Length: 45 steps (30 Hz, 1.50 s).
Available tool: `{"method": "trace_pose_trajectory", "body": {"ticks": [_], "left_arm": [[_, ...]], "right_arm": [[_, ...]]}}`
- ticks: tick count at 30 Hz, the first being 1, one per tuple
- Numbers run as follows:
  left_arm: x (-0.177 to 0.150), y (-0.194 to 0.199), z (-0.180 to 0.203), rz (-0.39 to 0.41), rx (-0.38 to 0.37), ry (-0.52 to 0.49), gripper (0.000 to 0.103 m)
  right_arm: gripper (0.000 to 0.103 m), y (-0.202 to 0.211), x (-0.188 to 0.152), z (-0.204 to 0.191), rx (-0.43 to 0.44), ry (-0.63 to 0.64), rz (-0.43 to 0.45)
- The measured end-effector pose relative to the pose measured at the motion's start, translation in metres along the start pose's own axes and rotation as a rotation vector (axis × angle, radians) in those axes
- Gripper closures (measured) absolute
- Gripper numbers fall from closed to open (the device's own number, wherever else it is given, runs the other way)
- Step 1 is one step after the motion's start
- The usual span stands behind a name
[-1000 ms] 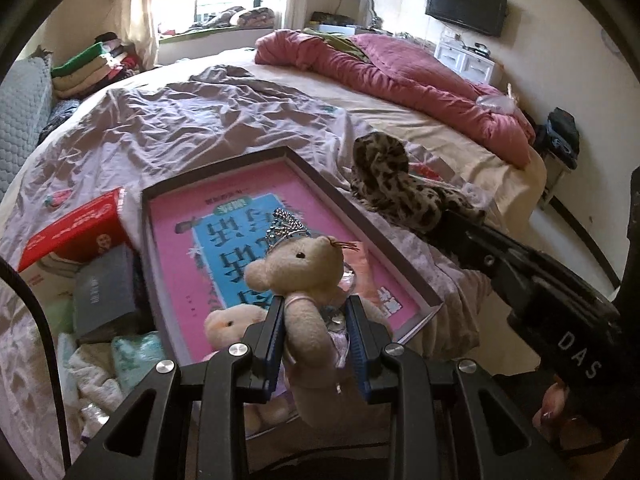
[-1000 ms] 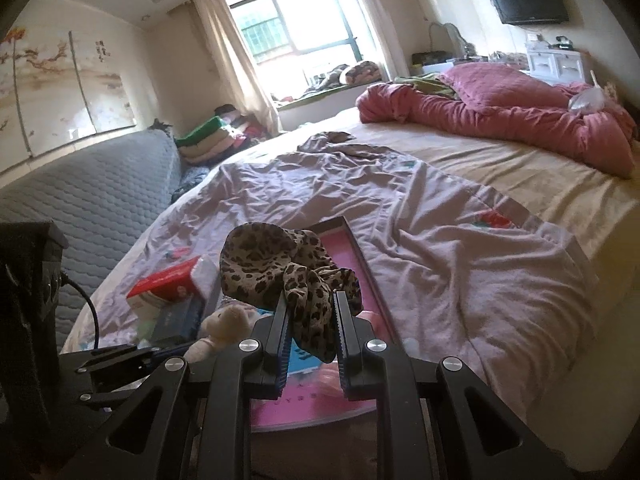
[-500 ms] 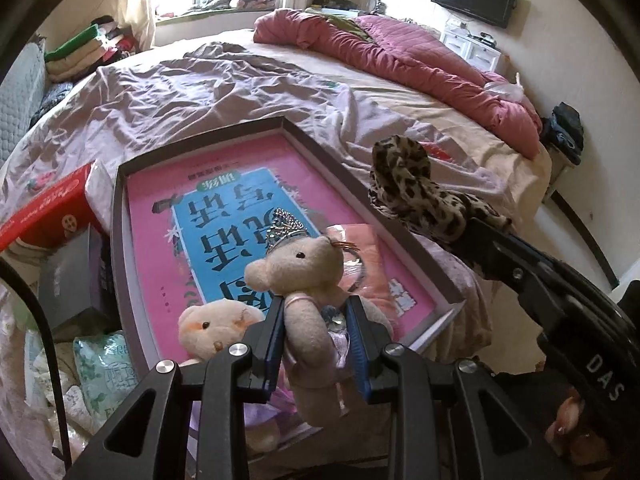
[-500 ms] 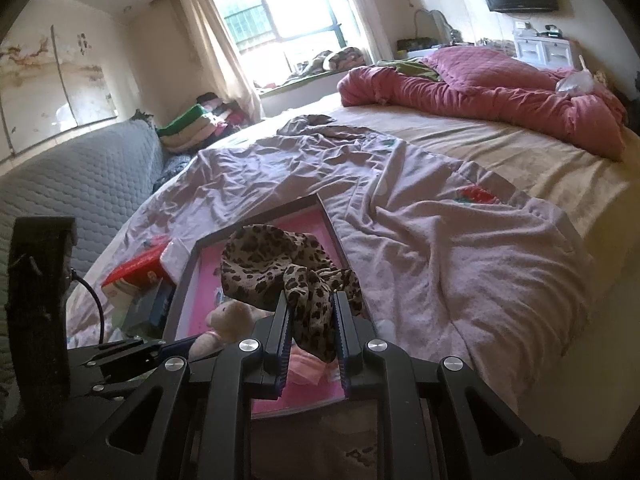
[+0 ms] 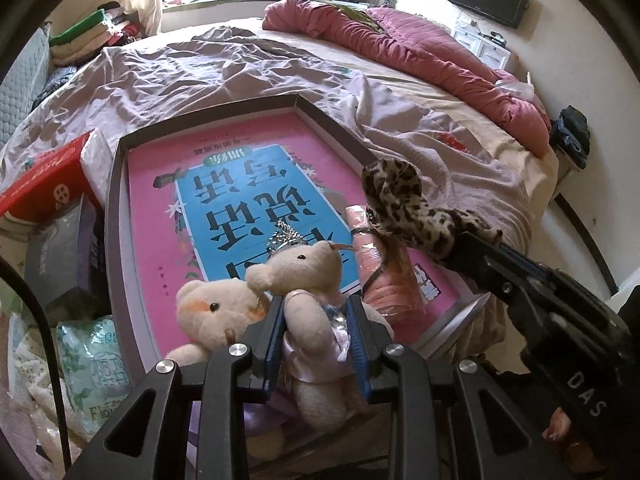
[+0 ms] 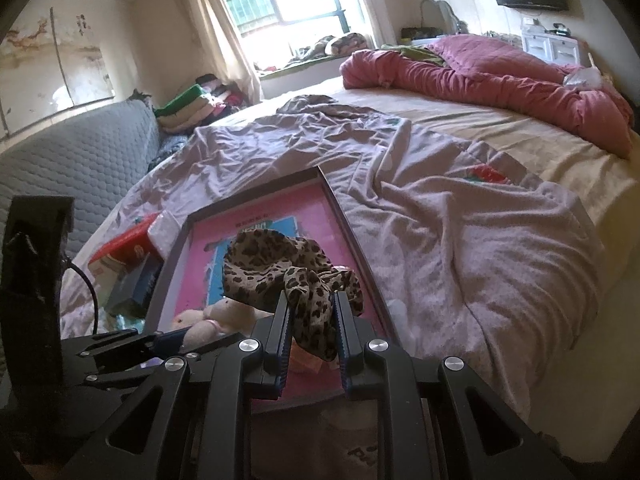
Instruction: Organize soft objects
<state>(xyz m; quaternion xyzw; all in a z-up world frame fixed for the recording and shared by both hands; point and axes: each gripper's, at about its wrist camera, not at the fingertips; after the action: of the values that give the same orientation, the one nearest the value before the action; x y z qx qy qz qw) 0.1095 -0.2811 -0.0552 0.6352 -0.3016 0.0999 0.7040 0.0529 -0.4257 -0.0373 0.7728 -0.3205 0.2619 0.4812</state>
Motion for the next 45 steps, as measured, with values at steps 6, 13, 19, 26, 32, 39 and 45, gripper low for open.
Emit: {"method": "trace_pose_trajectory", "body": {"ticks": [6,13,19,26,32,39,45], "left_arm": [[0.001,-0.004,-0.002,0.001,0.001,0.004,0.073],[0.000,-0.007,-0.003,0.002,-0.010,0.016,0.073],[0.001,-0.006,-0.004,0.000,-0.005,0.012,0.073],[0.005,-0.005,-0.008,0.003,0.002,0.027,0.072],[0.004,-0.006,-0.005,0.001,0.001,0.023,0.072],[0.001,-0.006,-0.002,-0.003,0.001,0.024,0.072],[0.002,-0.006,-0.006,-0.010,-0.010,0.037,0.071]], "right_arm": [[0.082,-0.006,-0.003,0.003,-0.010,-0.001,-0.015],[0.082,-0.014,-0.007,0.004,-0.010,0.000,-0.047],[0.081,-0.022,-0.012,0.008,-0.032,-0.011,-0.083],[0.080,-0.027,-0.016,0.008,-0.037,-0.002,-0.101],[0.080,-0.028,-0.017,0.008,-0.034,-0.005,-0.103],[0.071,-0.027,-0.017,0.007,-0.010,-0.018,-0.095],[0.065,-0.022,-0.016,0.009,-0.023,-0.033,-0.083]]}}
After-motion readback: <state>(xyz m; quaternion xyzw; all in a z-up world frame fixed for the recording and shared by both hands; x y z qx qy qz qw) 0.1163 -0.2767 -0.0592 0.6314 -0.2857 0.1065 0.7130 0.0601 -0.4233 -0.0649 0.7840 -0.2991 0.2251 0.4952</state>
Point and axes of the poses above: each gripper's, at about its wrist camera, not at the fingertips, and y roughly against the way its jaws point, z to its right, x to its top, and after that the axes turned 10 degrees about x, right-handed
